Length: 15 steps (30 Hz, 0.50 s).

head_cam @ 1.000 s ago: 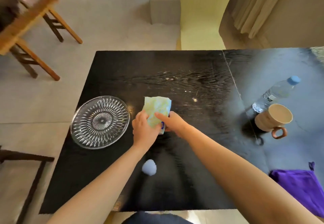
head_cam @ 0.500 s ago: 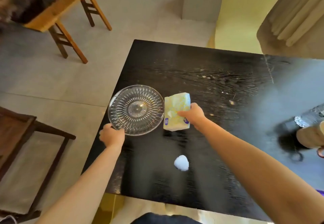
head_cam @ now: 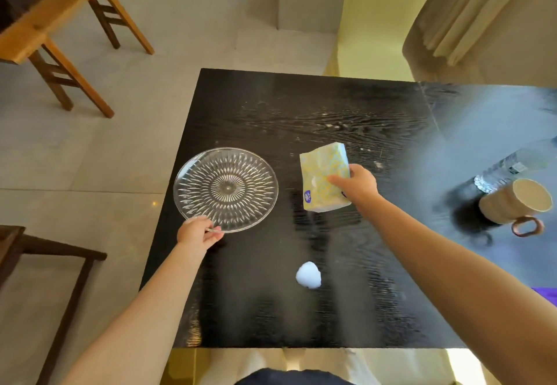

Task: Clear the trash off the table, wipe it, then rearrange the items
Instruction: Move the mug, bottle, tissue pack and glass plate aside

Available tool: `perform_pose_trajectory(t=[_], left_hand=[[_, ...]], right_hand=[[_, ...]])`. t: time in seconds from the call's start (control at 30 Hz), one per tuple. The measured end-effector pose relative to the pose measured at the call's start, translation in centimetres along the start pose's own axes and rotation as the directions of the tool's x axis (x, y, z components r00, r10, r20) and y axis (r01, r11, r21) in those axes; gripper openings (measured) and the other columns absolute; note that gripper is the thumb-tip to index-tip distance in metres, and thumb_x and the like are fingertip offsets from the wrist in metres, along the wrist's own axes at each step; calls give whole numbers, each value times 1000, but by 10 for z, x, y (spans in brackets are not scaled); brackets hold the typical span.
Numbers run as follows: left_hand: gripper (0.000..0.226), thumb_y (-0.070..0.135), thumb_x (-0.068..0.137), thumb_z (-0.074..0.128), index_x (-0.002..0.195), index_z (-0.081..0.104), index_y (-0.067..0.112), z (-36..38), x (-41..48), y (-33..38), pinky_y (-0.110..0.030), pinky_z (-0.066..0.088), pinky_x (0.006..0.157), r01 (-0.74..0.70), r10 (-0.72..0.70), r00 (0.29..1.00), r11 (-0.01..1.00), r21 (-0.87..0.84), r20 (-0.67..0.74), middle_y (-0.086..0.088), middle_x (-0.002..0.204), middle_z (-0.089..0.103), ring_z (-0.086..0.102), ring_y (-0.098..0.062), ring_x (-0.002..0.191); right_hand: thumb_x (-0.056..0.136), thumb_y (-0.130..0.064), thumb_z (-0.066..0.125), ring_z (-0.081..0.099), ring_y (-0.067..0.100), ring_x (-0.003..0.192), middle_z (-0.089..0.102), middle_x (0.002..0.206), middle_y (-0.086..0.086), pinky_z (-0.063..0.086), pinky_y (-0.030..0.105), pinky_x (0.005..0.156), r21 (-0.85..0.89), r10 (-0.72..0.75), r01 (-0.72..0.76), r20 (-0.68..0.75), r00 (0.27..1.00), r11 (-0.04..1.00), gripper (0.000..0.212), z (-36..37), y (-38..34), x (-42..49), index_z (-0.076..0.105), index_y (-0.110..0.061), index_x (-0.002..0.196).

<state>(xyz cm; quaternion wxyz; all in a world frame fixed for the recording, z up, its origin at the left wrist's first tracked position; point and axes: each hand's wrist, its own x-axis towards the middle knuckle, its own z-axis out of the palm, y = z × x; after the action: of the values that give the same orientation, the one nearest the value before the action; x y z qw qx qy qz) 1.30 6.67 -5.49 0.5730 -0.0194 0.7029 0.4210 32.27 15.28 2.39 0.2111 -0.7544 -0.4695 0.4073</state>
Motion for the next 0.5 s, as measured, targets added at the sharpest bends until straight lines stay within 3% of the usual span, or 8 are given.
perform_pose_trajectory(t=[0.13,0.27,0.5], left_hand=[[22,-4,89,52,110,55,5,19,-18,4,-41,53,75,-80,76,996,991,106,40,-17,106,60,63,-29,85],[23,-3,89,52,110,55,4,55,-45,5,-37,54,65,-161,140,982,972,172,129,-14,95,62,63,-25,79],[19,-3,86,57,102,59,5,151,-89,3,-35,57,62,-303,233,941,904,302,244,-18,102,64,66,-25,77]], right_hand=[[81,-23,66,63,23,96,68,109,7,53,36,78,91,11,-4,-75,997,996,29,-38,15,-4,64,-11,107],[80,-22,67,65,28,98,70,104,10,55,42,84,147,31,-8,-151,988,989,25,-82,34,-11,67,-9,101],[80,-21,71,67,31,95,71,102,16,54,48,89,306,78,0,-243,967,952,30,-182,76,-24,68,-3,103]])
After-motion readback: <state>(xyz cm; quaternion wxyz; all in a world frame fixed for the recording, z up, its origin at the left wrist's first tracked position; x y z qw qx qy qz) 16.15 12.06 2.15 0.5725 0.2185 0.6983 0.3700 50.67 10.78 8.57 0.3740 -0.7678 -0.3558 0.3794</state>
